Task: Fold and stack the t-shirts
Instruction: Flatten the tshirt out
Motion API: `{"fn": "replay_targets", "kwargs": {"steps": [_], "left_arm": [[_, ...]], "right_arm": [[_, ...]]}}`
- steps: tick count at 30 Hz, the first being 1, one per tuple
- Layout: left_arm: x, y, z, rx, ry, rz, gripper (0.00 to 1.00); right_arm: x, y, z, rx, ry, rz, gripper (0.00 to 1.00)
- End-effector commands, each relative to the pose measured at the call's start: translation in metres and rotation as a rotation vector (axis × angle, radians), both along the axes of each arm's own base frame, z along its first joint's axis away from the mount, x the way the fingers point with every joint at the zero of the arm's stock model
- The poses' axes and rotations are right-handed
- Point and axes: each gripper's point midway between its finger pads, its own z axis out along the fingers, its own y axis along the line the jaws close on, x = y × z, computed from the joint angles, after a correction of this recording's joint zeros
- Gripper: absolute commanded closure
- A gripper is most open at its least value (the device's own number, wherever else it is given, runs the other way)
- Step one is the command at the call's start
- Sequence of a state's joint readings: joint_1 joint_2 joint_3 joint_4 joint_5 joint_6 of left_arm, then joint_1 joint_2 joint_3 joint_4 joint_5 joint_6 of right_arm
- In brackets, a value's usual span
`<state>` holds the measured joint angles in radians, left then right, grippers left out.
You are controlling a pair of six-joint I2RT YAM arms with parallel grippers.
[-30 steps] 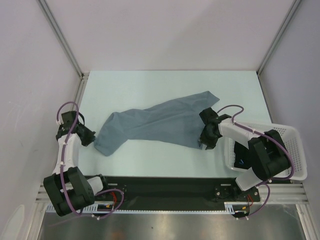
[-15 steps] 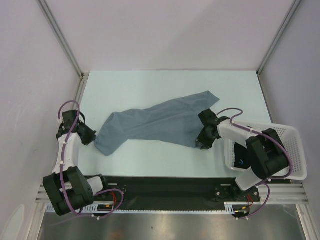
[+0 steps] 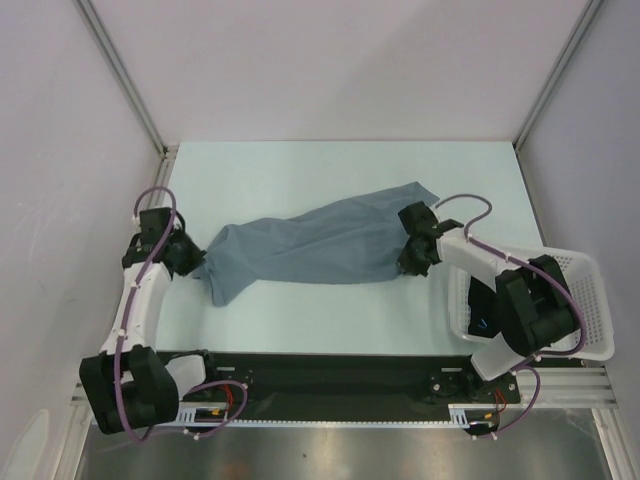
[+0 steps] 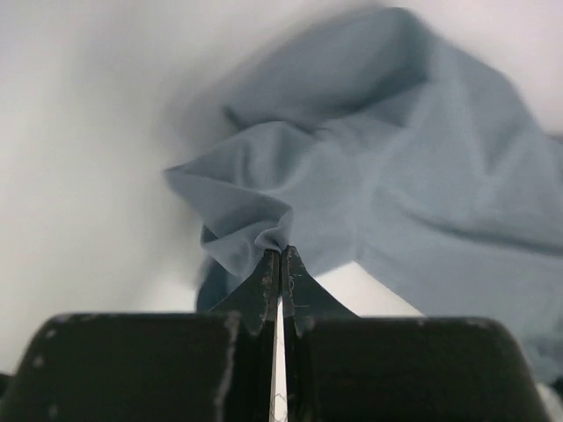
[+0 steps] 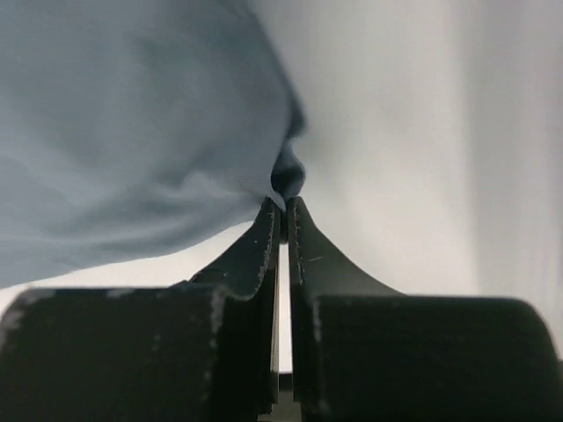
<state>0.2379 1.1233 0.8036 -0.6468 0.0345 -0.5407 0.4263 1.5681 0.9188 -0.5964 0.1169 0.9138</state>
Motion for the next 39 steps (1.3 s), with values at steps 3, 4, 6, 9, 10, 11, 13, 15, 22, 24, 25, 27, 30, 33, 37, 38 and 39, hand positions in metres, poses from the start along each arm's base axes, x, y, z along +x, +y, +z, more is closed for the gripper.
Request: {"fn": "replay_targets", "kwargs": {"steps": [3,4,6,9,10,11,13,15,22,24,25,27,30,33,37,38,39], "left_arm": [[0.041,-0.041,0.081,-0.03,-0.261,-0.111,1.0],[0.043,-0.047,0.092,-0.041,-0.303,-0.12,1.0],[0.052,-0.065,0.118,-0.072,-0.409,-0.142,1.0],[0.056,-0.075,0.181,-0.003,-0.569,-0.18,1.0],[0.056,-0.069,0.199,0.042,-0.598,-0.167,1.0],[0.056,-0.068,0.241,0.075,-0.69,-0.179,1.0],[0.049,-0.064,0.288,0.181,-0.809,-0.243,1.0],[0.026,-0.056,0.357,0.318,-0.976,-0.275,1.0],[-0.112,-0.046,0.517,0.566,-1.407,-0.267,1.0],[-0.146,-0.045,0.536,0.573,-1.495,-0.248,1.0],[-0.169,-0.043,0.544,0.57,-1.548,-0.23,1.0],[-0.202,-0.045,0.558,0.56,-1.642,-0.221,0.99],[-0.253,-0.042,0.576,0.553,-1.765,-0.189,1.0],[-0.282,-0.043,0.59,0.527,-1.838,-0.184,1.0],[-0.273,-0.049,0.596,0.506,-1.842,-0.213,1.0],[-0.251,-0.049,0.593,0.506,-1.8,-0.219,1.0],[-0.241,-0.049,0.591,0.509,-1.778,-0.218,1.0]], "right_arm": [[0.103,-0.008,0.097,-0.132,-0.363,0.051,1.0],[0.112,-0.012,0.107,-0.16,-0.392,0.051,1.0],[0.132,-0.014,0.142,-0.193,-0.489,0.081,1.0],[0.146,-0.018,0.184,-0.239,-0.602,0.127,1.0],[0.151,-0.02,0.209,-0.248,-0.654,0.119,1.0],[0.149,-0.024,0.229,-0.263,-0.695,0.118,1.0],[0.147,-0.029,0.263,-0.266,-0.783,0.098,1.0],[0.139,-0.035,0.315,-0.255,-0.947,0.088,1.0],[0.066,-0.074,0.471,-0.227,-1.456,-0.025,1.0],[0.042,-0.084,0.502,-0.213,-1.543,-0.06,1.0],[0.018,-0.095,0.523,-0.196,-1.609,-0.087,1.0],[-0.009,-0.099,0.55,-0.146,-1.706,-0.086,1.0],[-0.045,-0.105,0.573,-0.089,-1.802,-0.076,1.0],[-0.062,-0.106,0.582,-0.047,-1.846,-0.07,1.0],[-0.053,-0.096,0.593,-0.047,-1.886,-0.034,1.0],[-0.046,-0.092,0.593,-0.051,-1.886,-0.027,1.0],[-0.026,-0.082,0.586,-0.056,-1.861,0.001,1.0]]}}
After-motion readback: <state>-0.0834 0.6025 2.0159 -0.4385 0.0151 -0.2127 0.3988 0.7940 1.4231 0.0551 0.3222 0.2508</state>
